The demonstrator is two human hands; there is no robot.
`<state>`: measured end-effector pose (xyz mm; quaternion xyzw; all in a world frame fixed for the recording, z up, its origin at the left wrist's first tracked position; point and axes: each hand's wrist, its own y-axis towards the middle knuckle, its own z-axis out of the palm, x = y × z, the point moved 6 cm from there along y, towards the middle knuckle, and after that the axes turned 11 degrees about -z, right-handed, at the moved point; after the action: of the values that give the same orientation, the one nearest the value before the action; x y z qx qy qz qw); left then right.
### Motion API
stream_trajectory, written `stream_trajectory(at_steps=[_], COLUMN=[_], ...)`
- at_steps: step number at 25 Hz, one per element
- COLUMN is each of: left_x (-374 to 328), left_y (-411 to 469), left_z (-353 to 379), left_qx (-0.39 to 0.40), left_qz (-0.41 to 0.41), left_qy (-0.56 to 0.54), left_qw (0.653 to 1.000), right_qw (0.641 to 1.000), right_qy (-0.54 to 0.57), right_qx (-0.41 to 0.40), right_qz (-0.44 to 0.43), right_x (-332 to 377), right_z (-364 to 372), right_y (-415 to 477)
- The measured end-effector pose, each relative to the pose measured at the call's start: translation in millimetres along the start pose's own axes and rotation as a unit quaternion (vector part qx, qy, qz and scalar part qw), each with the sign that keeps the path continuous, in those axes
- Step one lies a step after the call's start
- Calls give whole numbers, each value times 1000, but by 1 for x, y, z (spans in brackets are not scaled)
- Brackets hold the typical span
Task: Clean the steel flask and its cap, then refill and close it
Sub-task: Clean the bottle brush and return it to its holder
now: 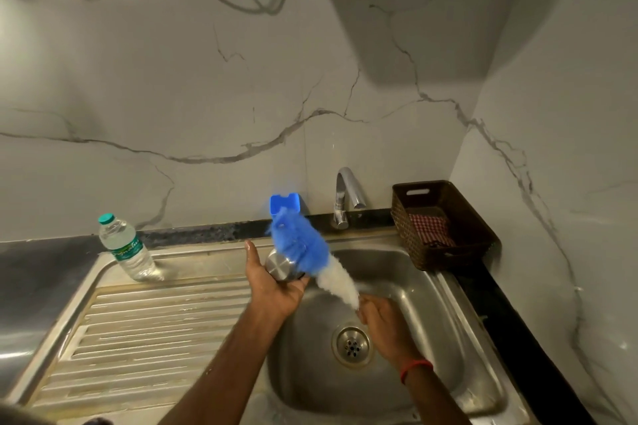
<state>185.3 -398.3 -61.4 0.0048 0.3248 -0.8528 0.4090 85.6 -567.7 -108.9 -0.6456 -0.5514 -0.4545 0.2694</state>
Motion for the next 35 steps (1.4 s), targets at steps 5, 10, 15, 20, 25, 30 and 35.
stream_trajectory(at_steps=[5,10,15,20,25,30,35], left_x=[20,-12,-14,-36,-47,-65,-70], left_y=[0,-1,1,2,-4,-6,-20], left_z=[5,2,1,3,-6,-13,-11], left_qx=[19,40,8,-35,-21,12,-94], left_qz=[-22,-4,-19,119,82,99,136], left_qy=[-17,38,157,442,386,346,440], left_qw=[999,998,987,889,918,933,883], right_qw=[999,998,992,985,959,896,891], right_qy=[30,16,-118,-153,-202,-352,-308], right_qx=[5,-43,-22,1,-54,-97,-88], right_qz=[-25,40,-23,-82,-191,-251,-321], right_x=[37,-28,-5,6,28,26,42], right_z=[12,-25,-46,-62,-90,-105,-99], right_y=[26,-3,17,22,20,21,11])
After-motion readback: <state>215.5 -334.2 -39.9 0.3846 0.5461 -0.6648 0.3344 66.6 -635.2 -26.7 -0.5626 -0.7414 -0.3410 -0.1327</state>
